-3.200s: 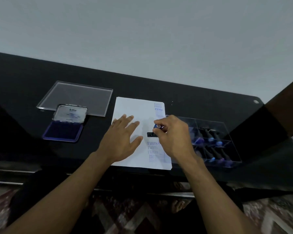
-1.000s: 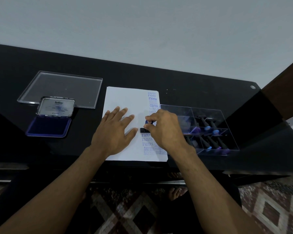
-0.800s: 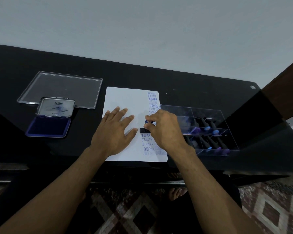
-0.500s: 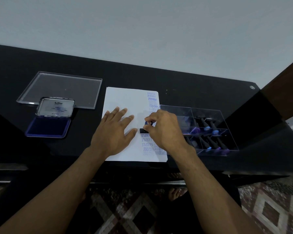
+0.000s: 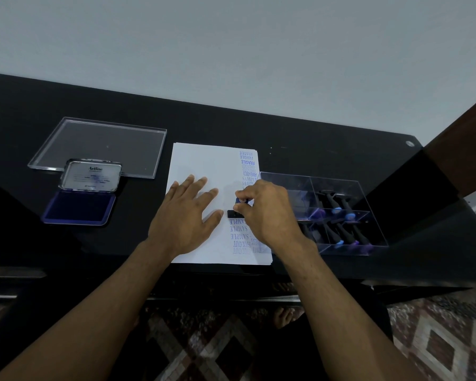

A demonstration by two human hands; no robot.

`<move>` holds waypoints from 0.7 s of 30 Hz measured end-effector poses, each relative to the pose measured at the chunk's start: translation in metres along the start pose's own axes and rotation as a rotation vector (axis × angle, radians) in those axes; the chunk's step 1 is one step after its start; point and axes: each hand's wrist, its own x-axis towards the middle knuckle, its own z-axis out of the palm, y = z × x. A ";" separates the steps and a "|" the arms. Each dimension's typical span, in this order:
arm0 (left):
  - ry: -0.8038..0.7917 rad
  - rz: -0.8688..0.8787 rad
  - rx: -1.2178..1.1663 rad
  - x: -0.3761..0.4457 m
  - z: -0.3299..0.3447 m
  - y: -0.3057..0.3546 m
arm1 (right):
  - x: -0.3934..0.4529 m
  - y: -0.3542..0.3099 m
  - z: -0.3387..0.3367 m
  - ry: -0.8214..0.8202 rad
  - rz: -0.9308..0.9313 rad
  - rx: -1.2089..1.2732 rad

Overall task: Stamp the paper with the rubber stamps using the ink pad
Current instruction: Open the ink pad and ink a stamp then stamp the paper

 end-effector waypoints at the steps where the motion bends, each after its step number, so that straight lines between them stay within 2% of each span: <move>1: 0.001 0.001 -0.001 0.000 0.000 0.000 | 0.000 0.000 0.001 0.005 0.000 0.001; 7: 0.009 0.010 0.004 0.000 0.001 -0.001 | 0.001 0.004 0.003 0.027 -0.016 0.021; 10: 0.006 0.011 -0.001 0.000 0.000 -0.001 | 0.001 0.007 -0.002 0.066 0.006 0.128; 14: 0.021 0.019 -0.009 -0.001 0.003 -0.003 | 0.002 0.021 -0.009 0.262 0.171 0.574; 18: 0.016 0.020 -0.003 -0.001 0.003 -0.004 | 0.000 0.027 -0.013 0.311 0.407 1.085; 21: 0.013 0.017 -0.014 0.000 0.002 -0.004 | -0.001 0.028 -0.014 0.320 0.497 1.235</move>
